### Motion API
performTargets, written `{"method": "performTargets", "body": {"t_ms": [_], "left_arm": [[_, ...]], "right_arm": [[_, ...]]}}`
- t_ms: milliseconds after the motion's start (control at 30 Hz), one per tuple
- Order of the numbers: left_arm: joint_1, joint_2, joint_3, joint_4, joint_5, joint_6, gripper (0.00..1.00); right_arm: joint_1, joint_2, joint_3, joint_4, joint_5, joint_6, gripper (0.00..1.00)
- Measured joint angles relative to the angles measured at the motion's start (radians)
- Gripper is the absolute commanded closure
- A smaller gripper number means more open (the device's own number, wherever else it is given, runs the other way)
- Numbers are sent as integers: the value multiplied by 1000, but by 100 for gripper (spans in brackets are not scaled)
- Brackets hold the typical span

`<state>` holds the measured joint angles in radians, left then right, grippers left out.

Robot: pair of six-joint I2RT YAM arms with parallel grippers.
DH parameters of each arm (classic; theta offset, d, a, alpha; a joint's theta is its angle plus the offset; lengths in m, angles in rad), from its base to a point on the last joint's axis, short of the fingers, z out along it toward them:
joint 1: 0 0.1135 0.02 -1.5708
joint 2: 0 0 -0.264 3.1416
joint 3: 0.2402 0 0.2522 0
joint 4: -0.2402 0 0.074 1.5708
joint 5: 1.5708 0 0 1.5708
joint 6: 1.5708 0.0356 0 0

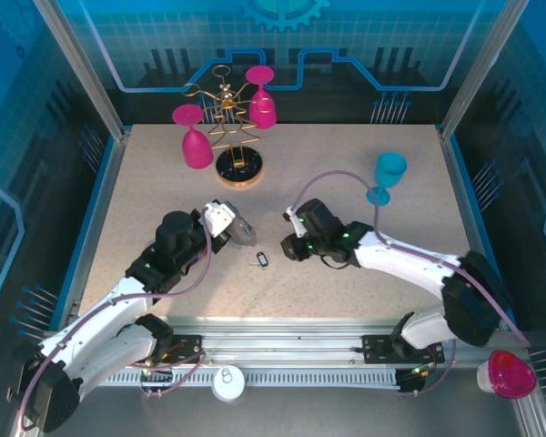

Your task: Put the keys on the keyring

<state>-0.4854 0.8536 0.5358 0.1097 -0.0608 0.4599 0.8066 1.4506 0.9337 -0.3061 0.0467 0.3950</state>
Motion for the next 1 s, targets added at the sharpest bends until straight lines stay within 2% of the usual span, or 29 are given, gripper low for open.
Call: {"method": "performTargets", "body": {"t_ms": [267,667,800,1000], "left_arm": [[13,3,-29,33,-59,-52,100],[32,9,-50,61,-116,-71,100],[32,9,-55,63,-119,-71,100],[32,10,-62,71,-119,-70,100]], "right_arm": [[151,232,161,-110,101,218,61],[207,446,299,-172,130,315,61],[209,492,341,-191,140,325,67],[216,515,372,-232,179,345,82]]}}
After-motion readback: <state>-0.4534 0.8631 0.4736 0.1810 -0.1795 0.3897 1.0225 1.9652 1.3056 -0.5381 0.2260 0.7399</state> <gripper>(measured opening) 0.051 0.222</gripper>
